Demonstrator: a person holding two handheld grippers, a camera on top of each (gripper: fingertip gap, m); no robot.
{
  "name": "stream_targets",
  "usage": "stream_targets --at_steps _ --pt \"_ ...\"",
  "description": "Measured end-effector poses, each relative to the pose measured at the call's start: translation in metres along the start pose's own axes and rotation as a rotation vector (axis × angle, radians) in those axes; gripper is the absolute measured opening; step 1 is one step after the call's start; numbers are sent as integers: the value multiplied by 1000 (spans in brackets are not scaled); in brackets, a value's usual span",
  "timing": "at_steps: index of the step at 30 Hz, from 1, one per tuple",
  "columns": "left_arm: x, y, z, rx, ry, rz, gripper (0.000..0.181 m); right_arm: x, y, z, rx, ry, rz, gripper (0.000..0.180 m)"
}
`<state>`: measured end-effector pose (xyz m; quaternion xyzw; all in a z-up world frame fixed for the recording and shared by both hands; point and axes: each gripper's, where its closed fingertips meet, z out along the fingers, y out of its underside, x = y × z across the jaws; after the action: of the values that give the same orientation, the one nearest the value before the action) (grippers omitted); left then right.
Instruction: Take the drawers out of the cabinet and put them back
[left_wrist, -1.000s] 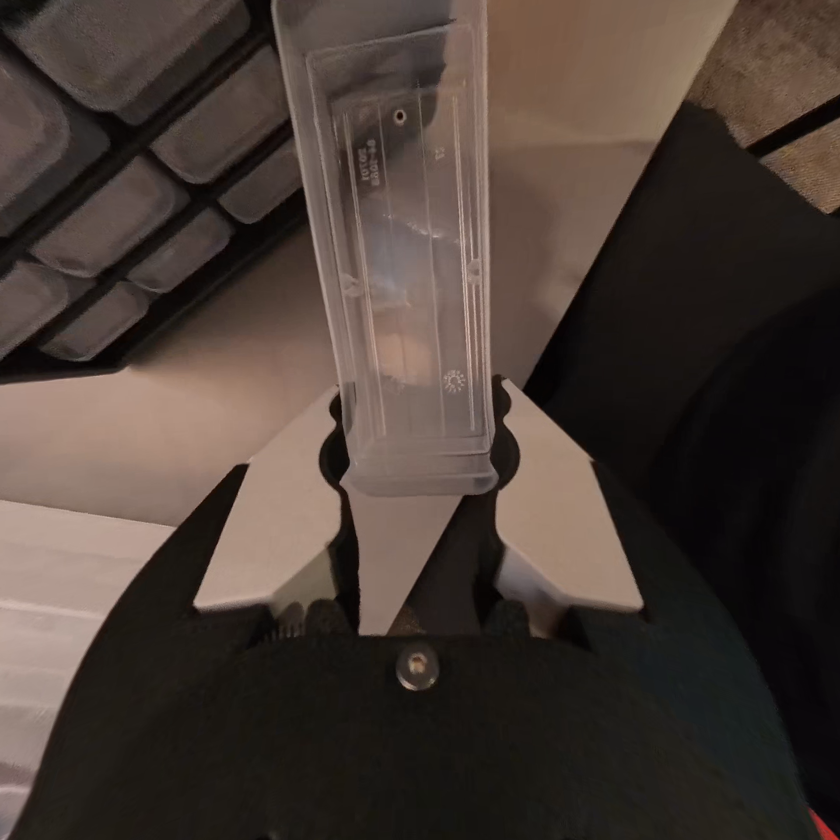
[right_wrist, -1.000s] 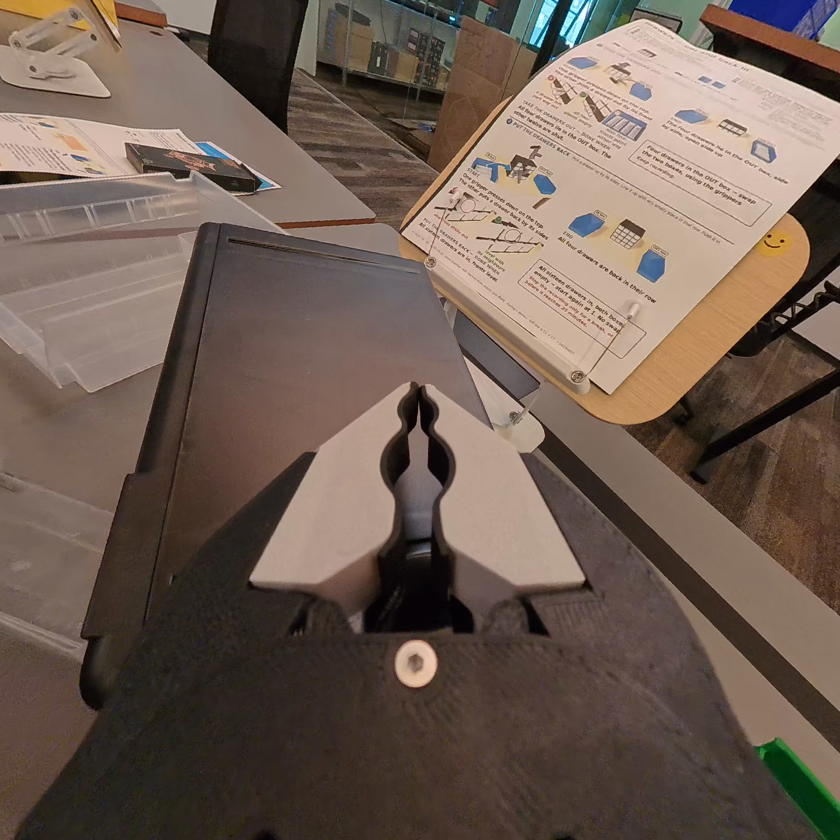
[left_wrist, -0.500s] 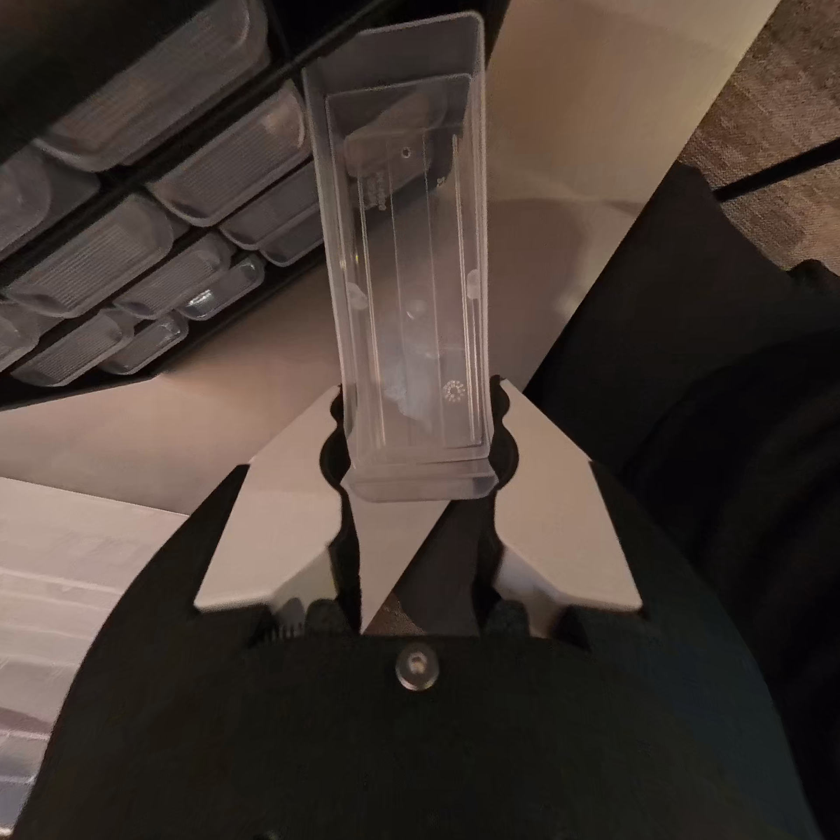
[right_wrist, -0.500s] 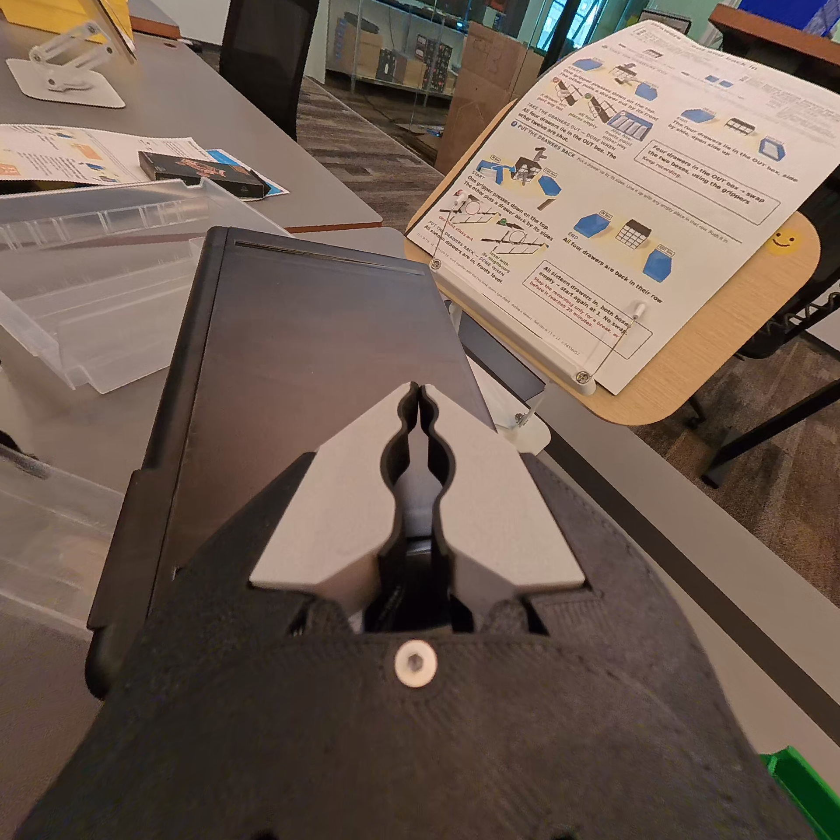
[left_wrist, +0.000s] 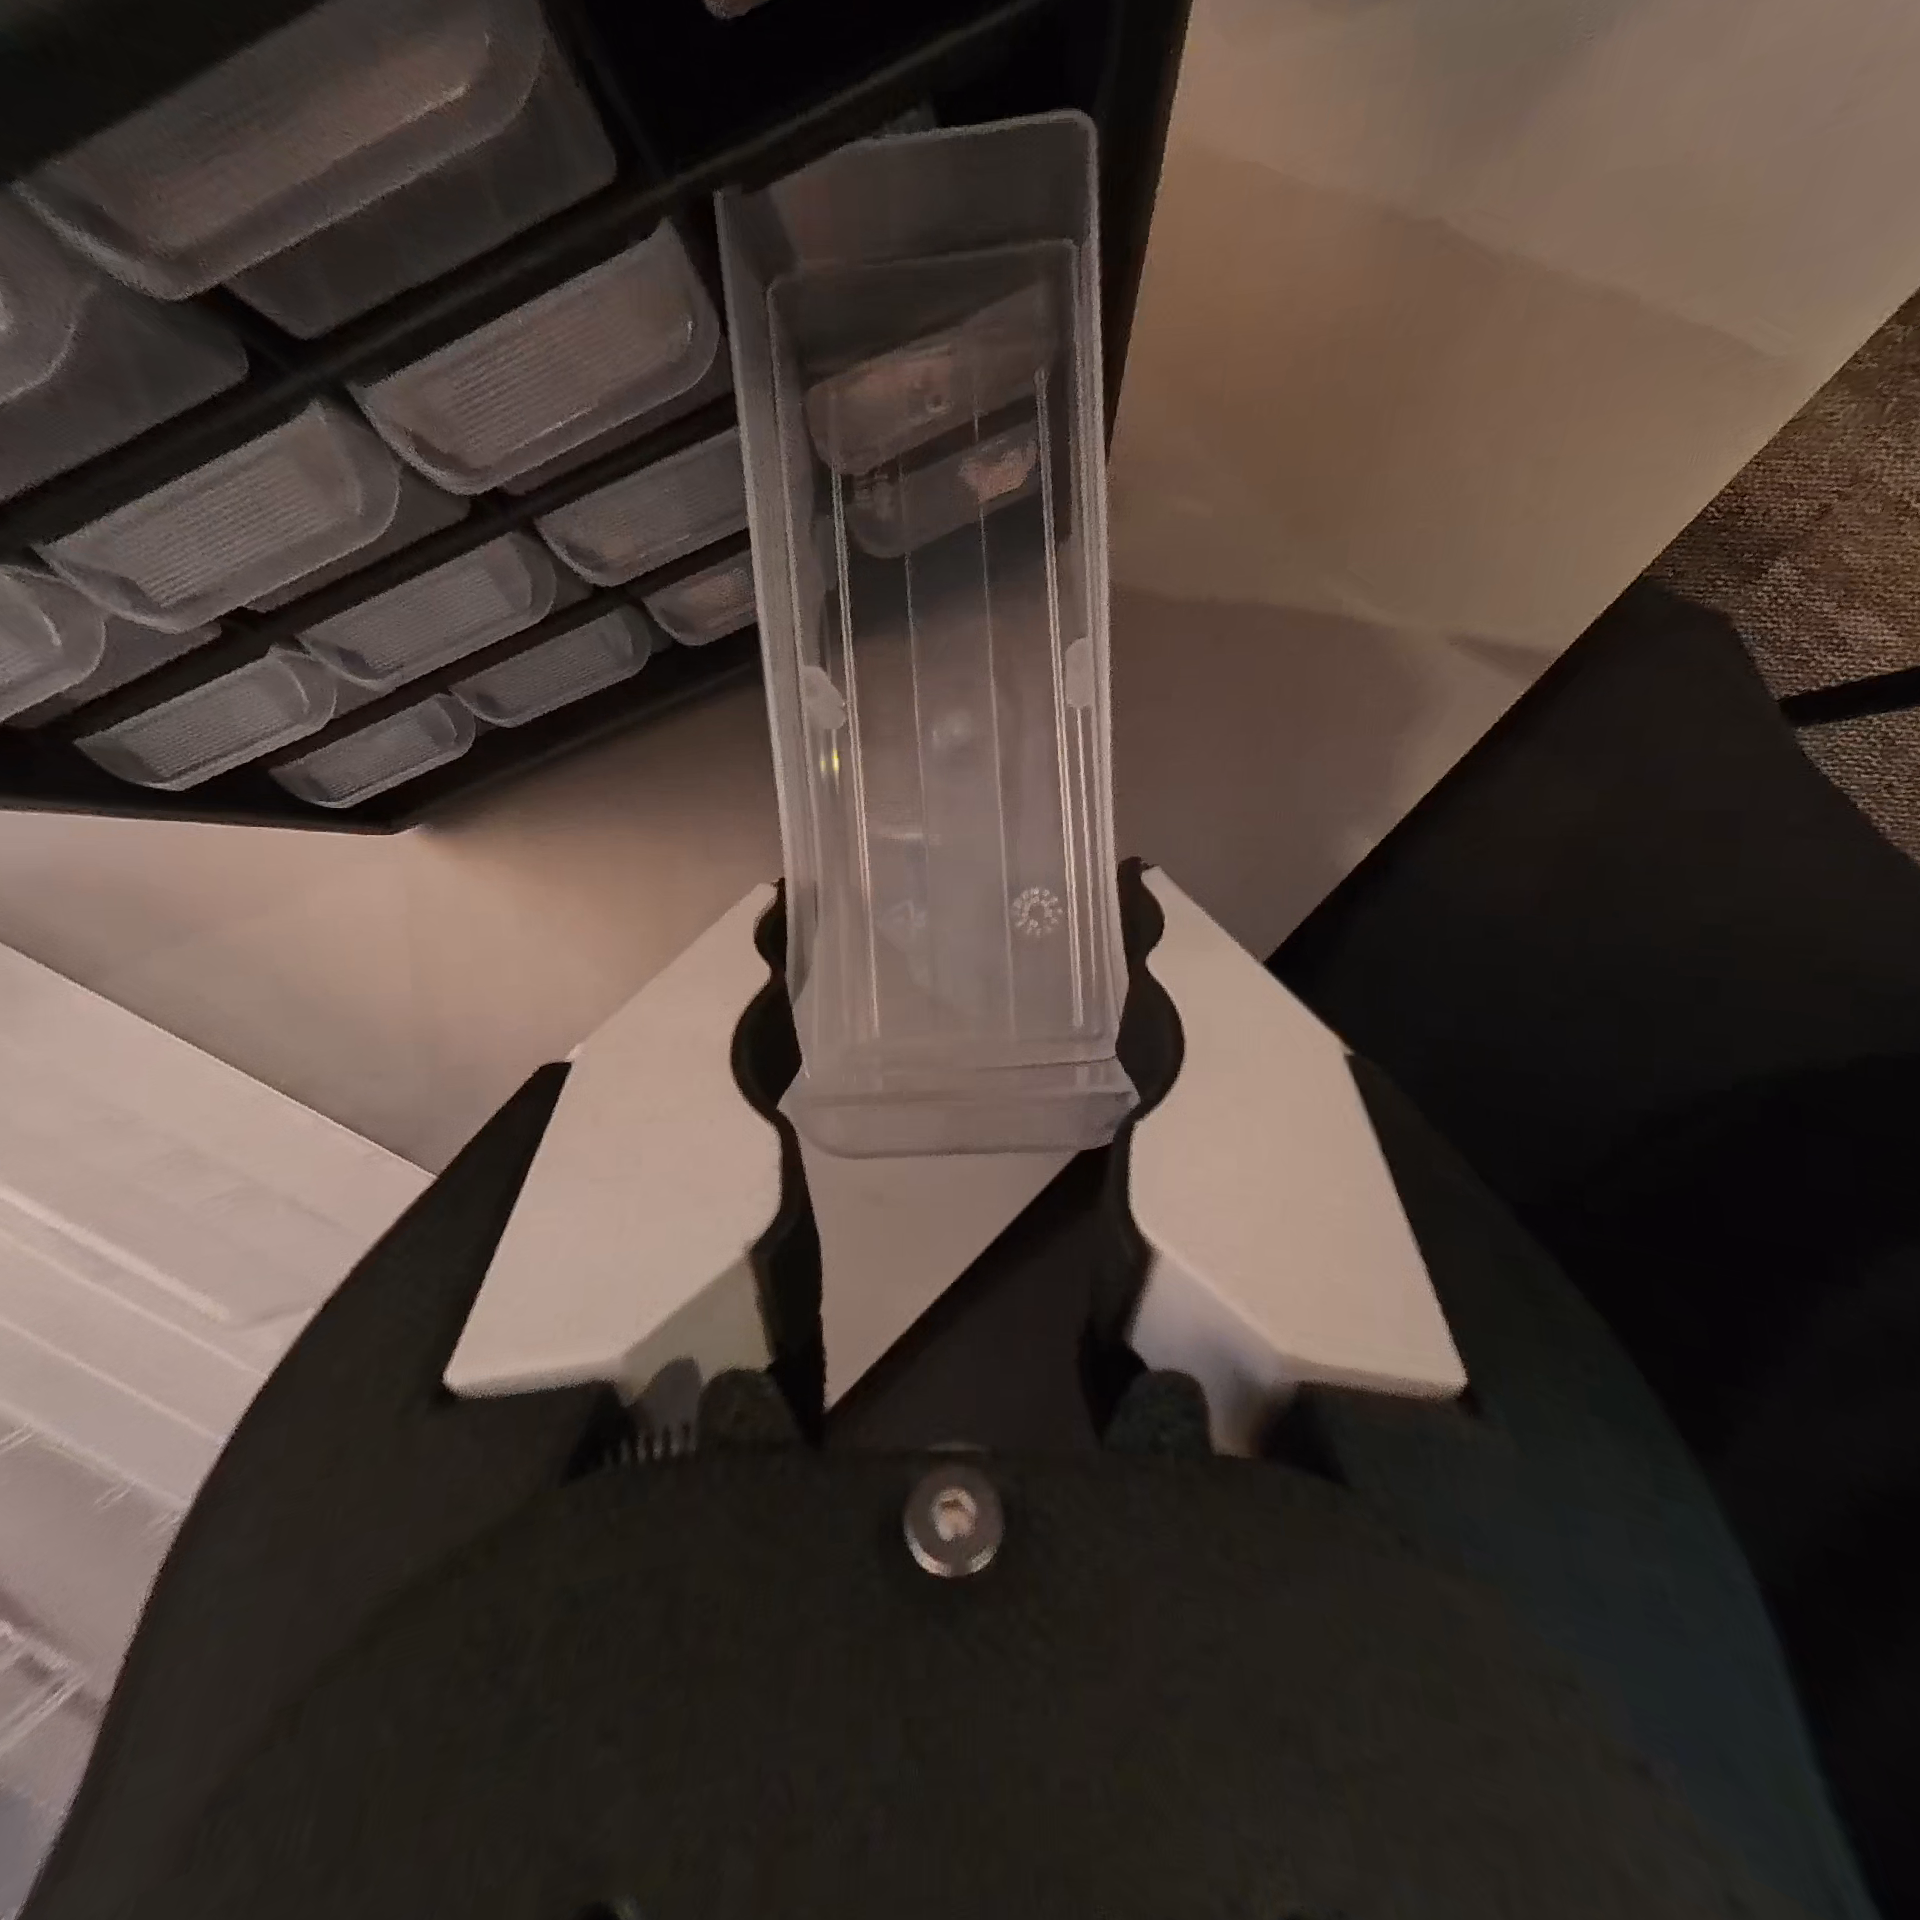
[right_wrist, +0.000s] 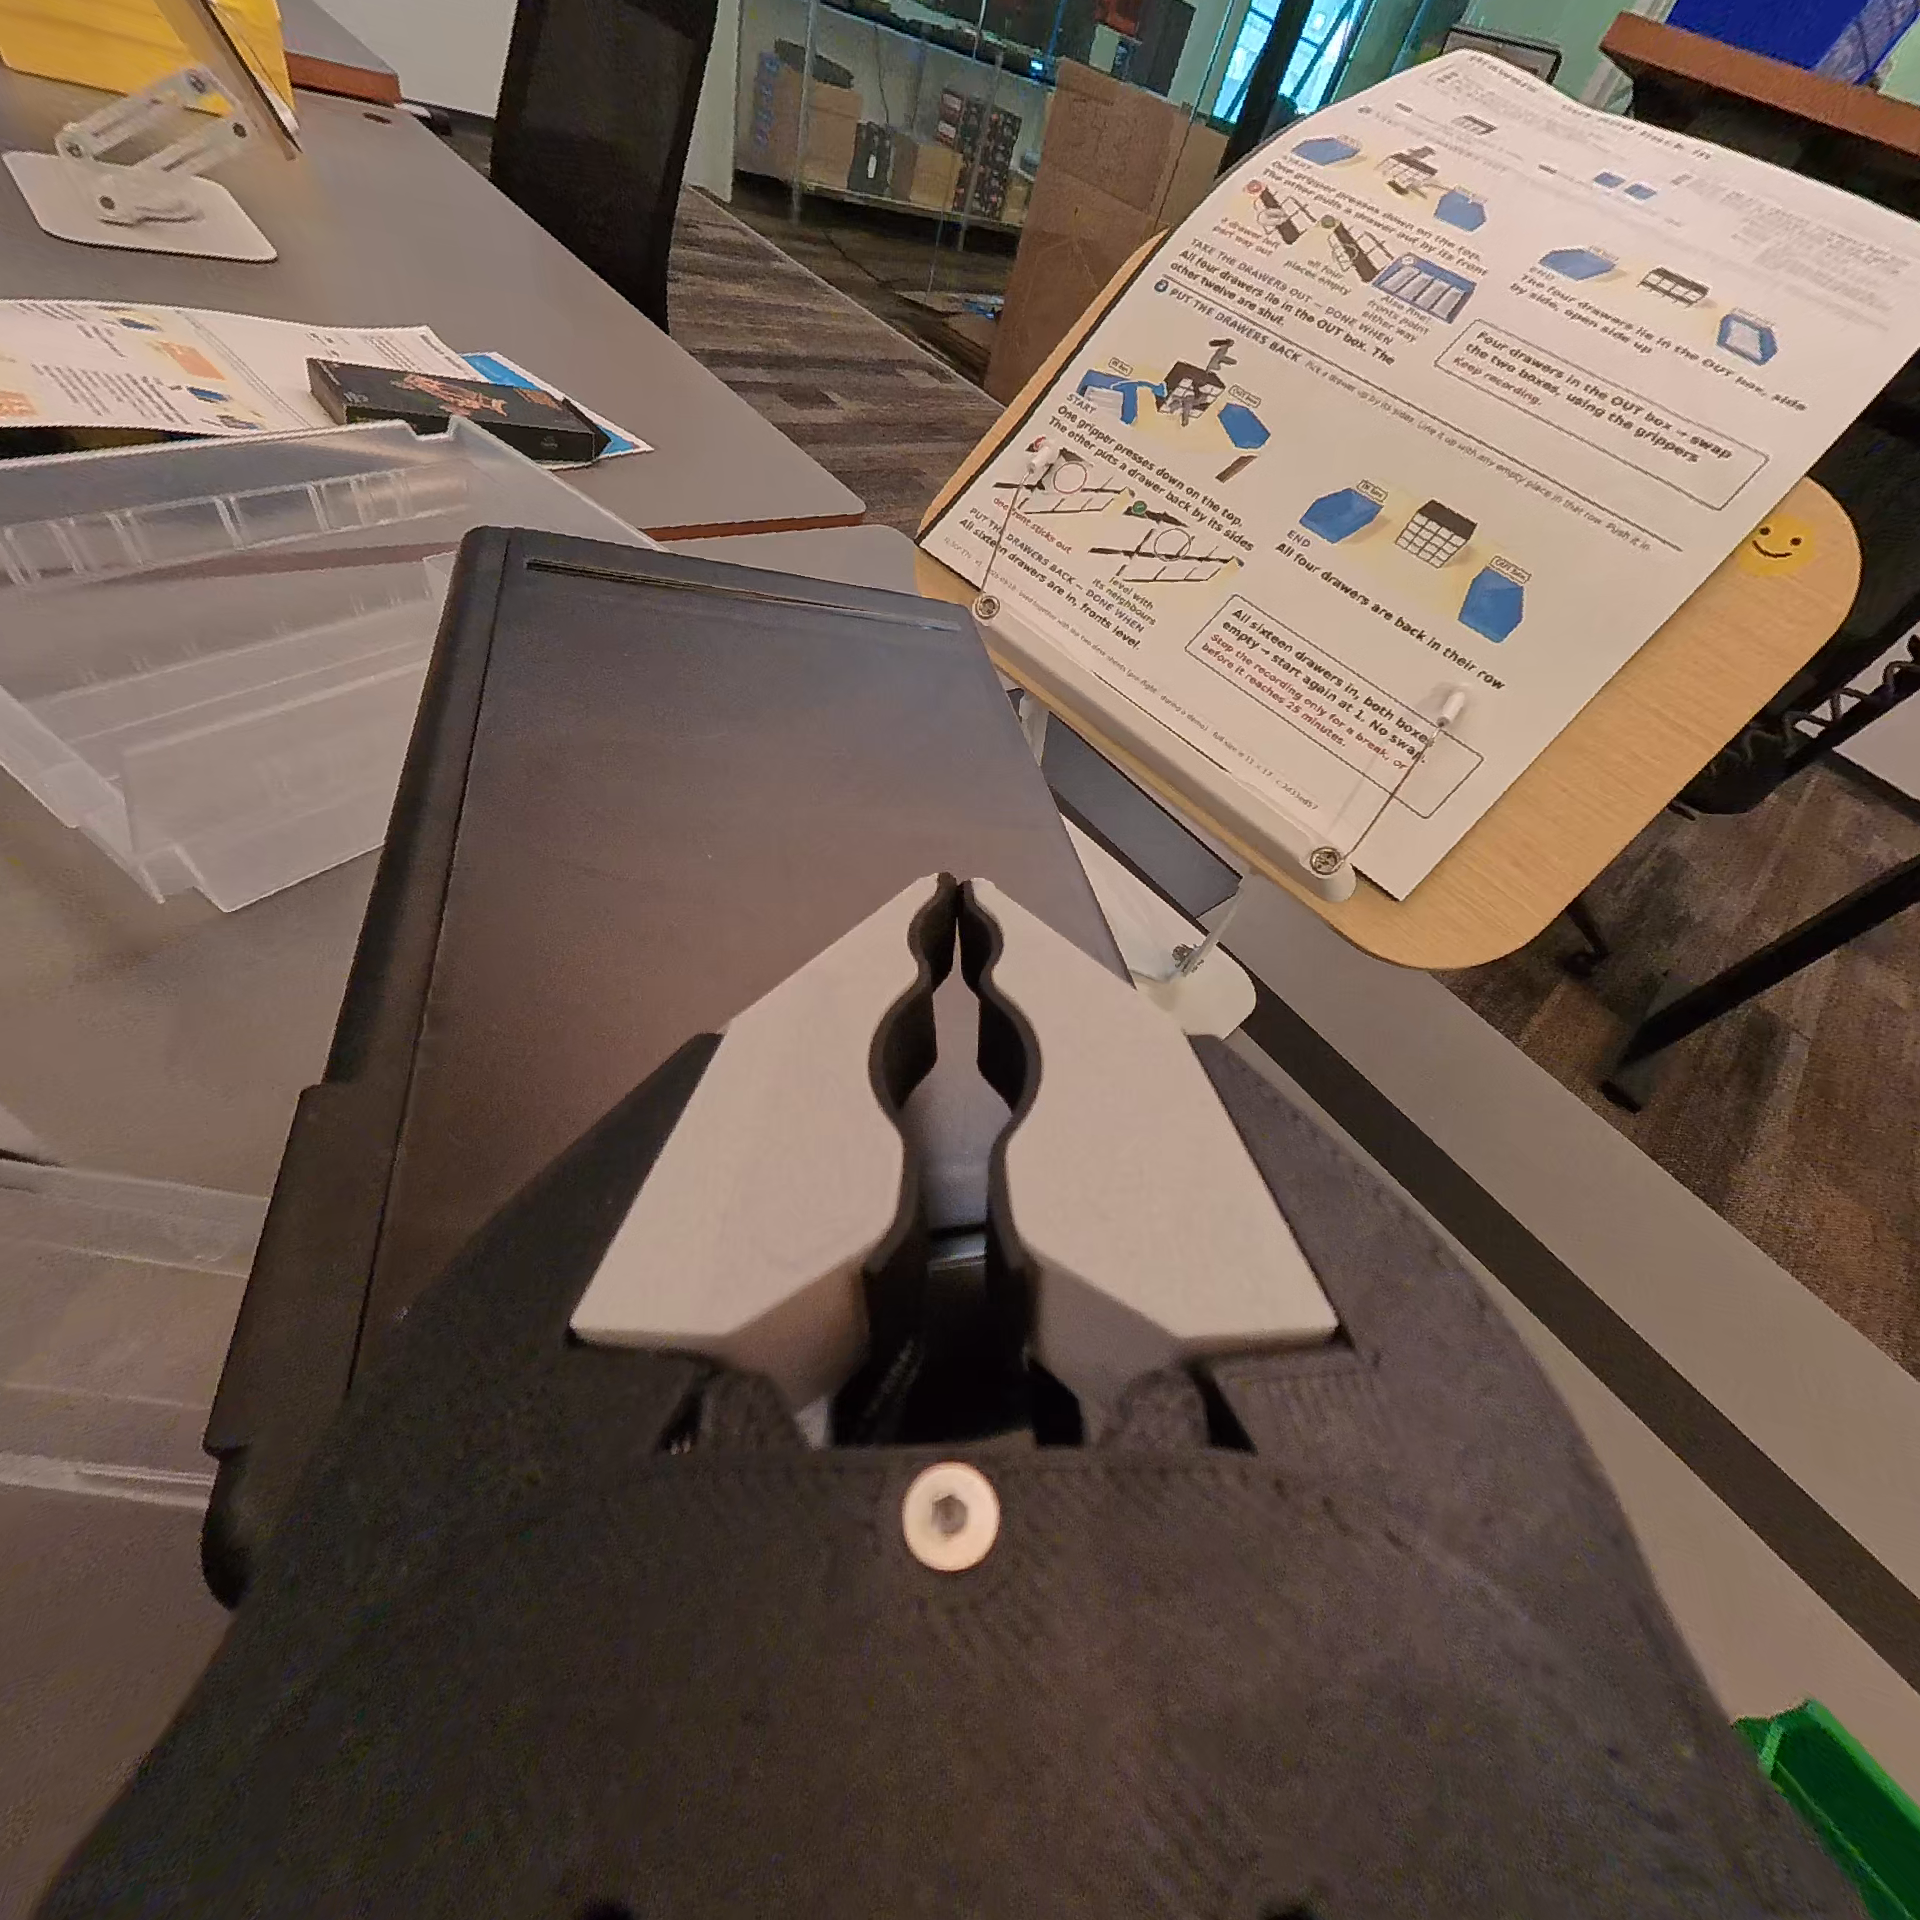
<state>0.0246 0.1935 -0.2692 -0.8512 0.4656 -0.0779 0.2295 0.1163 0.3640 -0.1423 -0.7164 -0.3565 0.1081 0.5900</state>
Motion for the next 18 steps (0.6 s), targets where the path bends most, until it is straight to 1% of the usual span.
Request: stream_targets --at_steps 5,7,9,13,16,18 --pt "-5 -17 -5 19 2 -21 60 0 0 -1 4 -2 6 0" --pt "-4 -23 -1 37 16 -49 60 0 0 -1 4 -2 6 0" --pt "-4 -24 6 56 -4 -51 61 0 0 -1 4 -3 5 0" --pt "5 -28 16 146 -21 -83 63 -1 0 -1 5 -5 5 0" --pt "15 -50 15 264 34 -138 67 -1 0 -1 5 -3 4 0" --pt "13 -62 21 325 34 -138 69 -1 0 -1 5 -4 5 0"
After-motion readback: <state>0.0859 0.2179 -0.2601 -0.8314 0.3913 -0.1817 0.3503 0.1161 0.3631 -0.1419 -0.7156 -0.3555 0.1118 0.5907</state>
